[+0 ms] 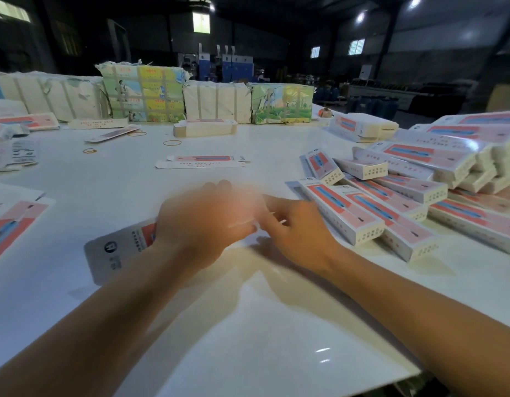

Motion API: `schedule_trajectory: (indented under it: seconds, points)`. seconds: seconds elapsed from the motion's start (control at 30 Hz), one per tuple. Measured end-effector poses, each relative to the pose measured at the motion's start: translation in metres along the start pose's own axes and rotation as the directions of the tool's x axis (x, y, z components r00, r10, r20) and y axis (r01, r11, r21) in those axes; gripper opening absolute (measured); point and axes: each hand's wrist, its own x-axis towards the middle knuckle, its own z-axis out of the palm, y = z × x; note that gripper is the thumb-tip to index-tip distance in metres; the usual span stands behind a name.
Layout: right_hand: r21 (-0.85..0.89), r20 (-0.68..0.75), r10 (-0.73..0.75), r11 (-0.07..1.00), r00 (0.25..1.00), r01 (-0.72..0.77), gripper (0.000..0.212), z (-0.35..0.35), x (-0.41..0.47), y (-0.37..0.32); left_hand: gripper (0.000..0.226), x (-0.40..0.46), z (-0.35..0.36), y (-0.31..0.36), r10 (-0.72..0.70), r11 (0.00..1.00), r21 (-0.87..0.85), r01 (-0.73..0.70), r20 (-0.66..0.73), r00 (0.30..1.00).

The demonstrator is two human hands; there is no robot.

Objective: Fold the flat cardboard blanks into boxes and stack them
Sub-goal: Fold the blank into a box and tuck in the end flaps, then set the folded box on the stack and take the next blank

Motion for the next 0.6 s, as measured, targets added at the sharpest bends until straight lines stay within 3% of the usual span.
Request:
schedule_trajectory:
  seconds: [0.1, 0.13, 0.2, 0.23, 0.3, 0.37, 0.43, 0.53, 0.6]
  points:
    - [-0.023, 0.15, -0.074, 0.997, 0.986, 0.079, 0.075, -0.002, 0.002, -0.001, 0.057, -0.005, 0.003, -0.011, 0.054, 0.996, -0.075, -0.05, 0.05, 0.997]
    - [-0.061, 0.214, -0.142, 0.985, 0.966, 0.159, 0.084, -0.003, 0.002, 0.0, 0.056, -0.005, 0.003, -0.011, 0.05, 0.992, -0.124, -0.036, 0.111, 0.993]
    - [-0.174, 0.303, -0.249, 0.935, 0.92, 0.31, 0.084, -0.003, 0.002, 0.004, 0.063, -0.003, 0.009, -0.013, 0.062, 0.973, -0.232, -0.004, 0.245, 0.968]
    - [-0.227, 0.321, -0.266, 0.91, 0.909, 0.347, 0.081, -0.003, 0.002, 0.007, 0.066, -0.001, 0.012, -0.012, 0.093, 0.97, -0.24, -0.032, 0.246, 0.965]
    - [-0.331, 0.298, -0.294, 0.86, 0.908, 0.388, 0.077, -0.005, 0.004, 0.008, 0.073, 0.004, 0.02, -0.016, 0.183, 0.976, -0.131, -0.173, 0.067, 0.981]
    - [-0.49, 0.225, -0.297, 0.789, 0.928, 0.371, 0.074, -0.016, 0.015, 0.013, 0.077, 0.006, 0.028, -0.017, 0.2, 0.969, -0.104, -0.223, -0.201, 0.959]
    - [-0.608, 0.031, -0.285, 0.756, 0.958, 0.244, 0.064, -0.044, 0.037, 0.022, 0.067, 0.006, 0.034, -0.012, 0.151, 0.963, -0.164, -0.213, -0.323, 0.934]
    - [-0.557, -0.315, -0.201, 0.83, 0.927, -0.01, 0.042, -0.116, 0.069, 0.047, 0.053, 0.002, 0.047, 0.003, 0.145, 0.928, -0.302, -0.218, -0.247, 0.958]
    - [-0.601, -0.466, -0.177, 0.783, 0.867, -0.163, 0.038, -0.173, 0.079, 0.075, 0.048, -0.003, 0.06, 0.011, 0.132, 0.907, -0.386, -0.168, -0.117, 0.984]
